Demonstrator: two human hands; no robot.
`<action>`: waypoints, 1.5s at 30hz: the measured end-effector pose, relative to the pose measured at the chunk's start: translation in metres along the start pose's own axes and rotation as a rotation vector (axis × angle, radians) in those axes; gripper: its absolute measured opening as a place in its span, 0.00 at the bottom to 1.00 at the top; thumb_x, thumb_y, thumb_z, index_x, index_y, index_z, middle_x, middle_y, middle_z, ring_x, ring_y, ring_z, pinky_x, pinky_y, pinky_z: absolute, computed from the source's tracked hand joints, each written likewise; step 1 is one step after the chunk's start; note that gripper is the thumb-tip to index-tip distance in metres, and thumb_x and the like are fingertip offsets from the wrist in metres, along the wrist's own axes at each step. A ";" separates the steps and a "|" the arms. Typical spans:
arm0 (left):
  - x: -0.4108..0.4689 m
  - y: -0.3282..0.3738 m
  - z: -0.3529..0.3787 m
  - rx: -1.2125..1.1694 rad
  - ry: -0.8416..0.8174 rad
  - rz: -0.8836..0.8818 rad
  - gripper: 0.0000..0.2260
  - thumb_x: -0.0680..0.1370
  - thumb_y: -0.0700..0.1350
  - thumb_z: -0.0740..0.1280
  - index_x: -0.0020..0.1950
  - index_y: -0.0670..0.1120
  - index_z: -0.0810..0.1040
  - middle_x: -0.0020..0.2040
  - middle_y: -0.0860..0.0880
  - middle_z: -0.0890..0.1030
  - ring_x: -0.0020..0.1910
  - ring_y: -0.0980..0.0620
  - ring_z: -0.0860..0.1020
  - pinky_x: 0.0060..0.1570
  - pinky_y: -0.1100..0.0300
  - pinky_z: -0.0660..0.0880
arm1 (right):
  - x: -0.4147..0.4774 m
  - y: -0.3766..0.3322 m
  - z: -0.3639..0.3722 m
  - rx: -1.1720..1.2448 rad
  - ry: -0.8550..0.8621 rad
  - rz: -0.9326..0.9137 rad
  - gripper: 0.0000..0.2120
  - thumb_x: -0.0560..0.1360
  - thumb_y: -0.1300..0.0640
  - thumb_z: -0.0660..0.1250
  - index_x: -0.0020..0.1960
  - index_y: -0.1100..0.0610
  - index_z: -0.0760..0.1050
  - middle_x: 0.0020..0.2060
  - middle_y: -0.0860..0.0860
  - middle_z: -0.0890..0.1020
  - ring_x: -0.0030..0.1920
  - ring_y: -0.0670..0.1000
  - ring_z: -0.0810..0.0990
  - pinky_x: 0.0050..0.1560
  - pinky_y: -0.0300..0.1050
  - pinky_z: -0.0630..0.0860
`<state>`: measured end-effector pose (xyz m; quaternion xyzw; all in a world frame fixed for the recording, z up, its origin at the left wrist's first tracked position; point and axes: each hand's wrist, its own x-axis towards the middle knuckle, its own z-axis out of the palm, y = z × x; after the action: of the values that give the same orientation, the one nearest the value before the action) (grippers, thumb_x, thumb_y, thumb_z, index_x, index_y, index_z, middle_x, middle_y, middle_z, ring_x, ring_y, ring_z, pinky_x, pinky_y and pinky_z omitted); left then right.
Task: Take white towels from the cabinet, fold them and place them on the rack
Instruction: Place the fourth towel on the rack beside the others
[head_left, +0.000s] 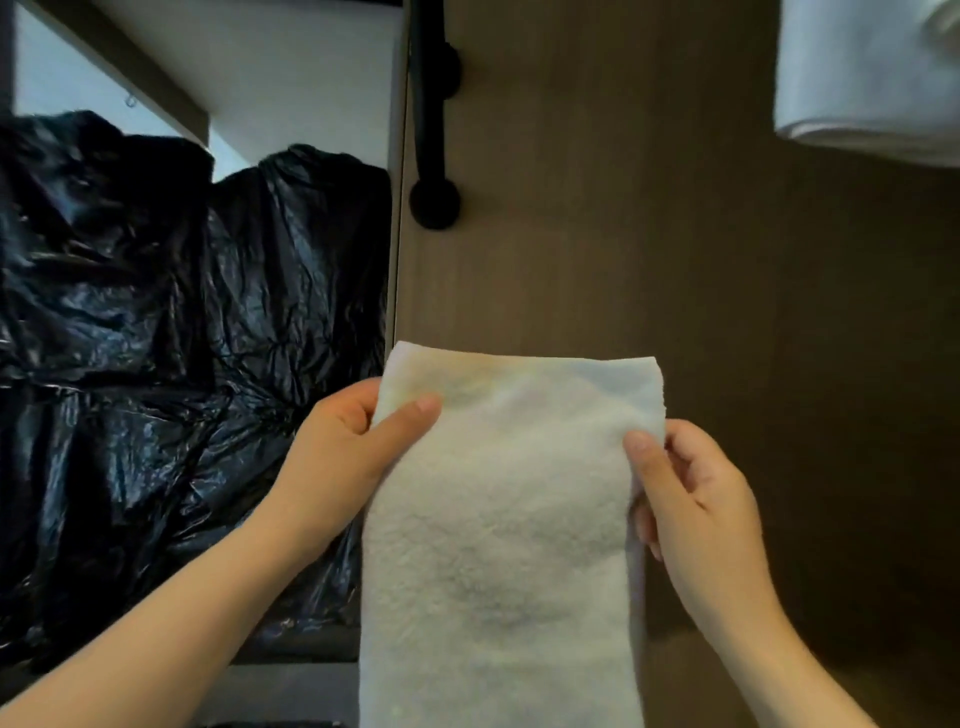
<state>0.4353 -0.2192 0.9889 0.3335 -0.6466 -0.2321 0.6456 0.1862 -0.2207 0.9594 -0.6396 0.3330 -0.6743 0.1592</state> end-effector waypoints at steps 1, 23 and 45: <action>0.001 0.008 0.001 0.022 0.012 0.036 0.13 0.71 0.57 0.71 0.46 0.49 0.83 0.43 0.44 0.85 0.42 0.40 0.84 0.44 0.38 0.80 | 0.003 -0.005 -0.001 -0.009 0.024 -0.030 0.14 0.74 0.38 0.61 0.47 0.46 0.77 0.37 0.46 0.82 0.31 0.44 0.79 0.26 0.31 0.70; 0.034 0.160 0.002 0.238 0.315 0.596 0.16 0.70 0.47 0.75 0.38 0.44 0.69 0.34 0.39 0.75 0.29 0.51 0.69 0.31 0.60 0.68 | 0.053 -0.152 -0.048 -0.380 0.143 -0.798 0.26 0.72 0.47 0.69 0.68 0.54 0.72 0.38 0.36 0.75 0.31 0.44 0.78 0.35 0.26 0.71; 0.101 0.253 -0.015 0.736 0.143 0.741 0.47 0.59 0.69 0.72 0.74 0.59 0.62 0.63 0.60 0.64 0.57 0.58 0.69 0.50 0.69 0.69 | 0.144 -0.251 -0.059 -0.664 0.267 -0.936 0.31 0.71 0.54 0.75 0.70 0.62 0.71 0.39 0.51 0.74 0.39 0.51 0.72 0.45 0.45 0.70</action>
<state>0.4223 -0.1222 1.2433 0.3022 -0.7143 0.2773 0.5671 0.1638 -0.1156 1.2348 -0.6438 0.2256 -0.6072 -0.4074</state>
